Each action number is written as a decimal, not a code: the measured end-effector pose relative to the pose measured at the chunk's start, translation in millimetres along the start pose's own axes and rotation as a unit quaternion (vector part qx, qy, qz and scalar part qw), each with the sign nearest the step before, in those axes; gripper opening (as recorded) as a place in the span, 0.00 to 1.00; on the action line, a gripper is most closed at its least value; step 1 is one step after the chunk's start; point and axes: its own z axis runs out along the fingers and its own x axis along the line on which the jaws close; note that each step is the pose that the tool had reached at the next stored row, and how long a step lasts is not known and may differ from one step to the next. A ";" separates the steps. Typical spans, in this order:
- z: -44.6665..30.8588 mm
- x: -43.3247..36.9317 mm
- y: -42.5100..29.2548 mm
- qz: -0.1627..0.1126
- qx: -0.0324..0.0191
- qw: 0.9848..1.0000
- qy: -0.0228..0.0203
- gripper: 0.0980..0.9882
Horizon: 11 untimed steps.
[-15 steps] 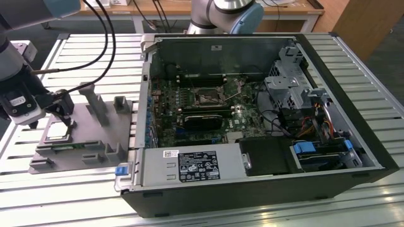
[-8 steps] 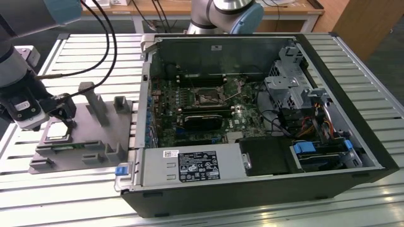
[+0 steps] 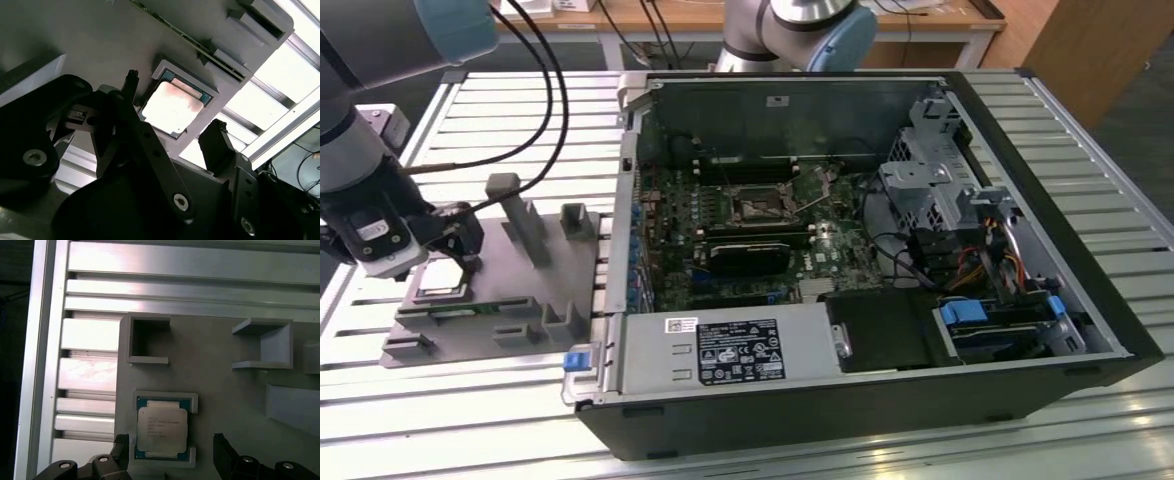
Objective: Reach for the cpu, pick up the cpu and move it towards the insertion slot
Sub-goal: 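Pick up the cpu and move it towards the insertion slot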
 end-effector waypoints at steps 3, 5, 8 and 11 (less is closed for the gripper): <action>1.2 0.6 0.9 0.007 0.000 1.000 0.000 0.74; 2.6 0.9 1.4 0.014 0.000 1.000 -0.001 0.74; 5.7 1.1 1.8 0.020 0.000 1.000 -0.001 0.74; 8.6 2.5 1.9 0.020 0.000 1.000 -0.001 0.74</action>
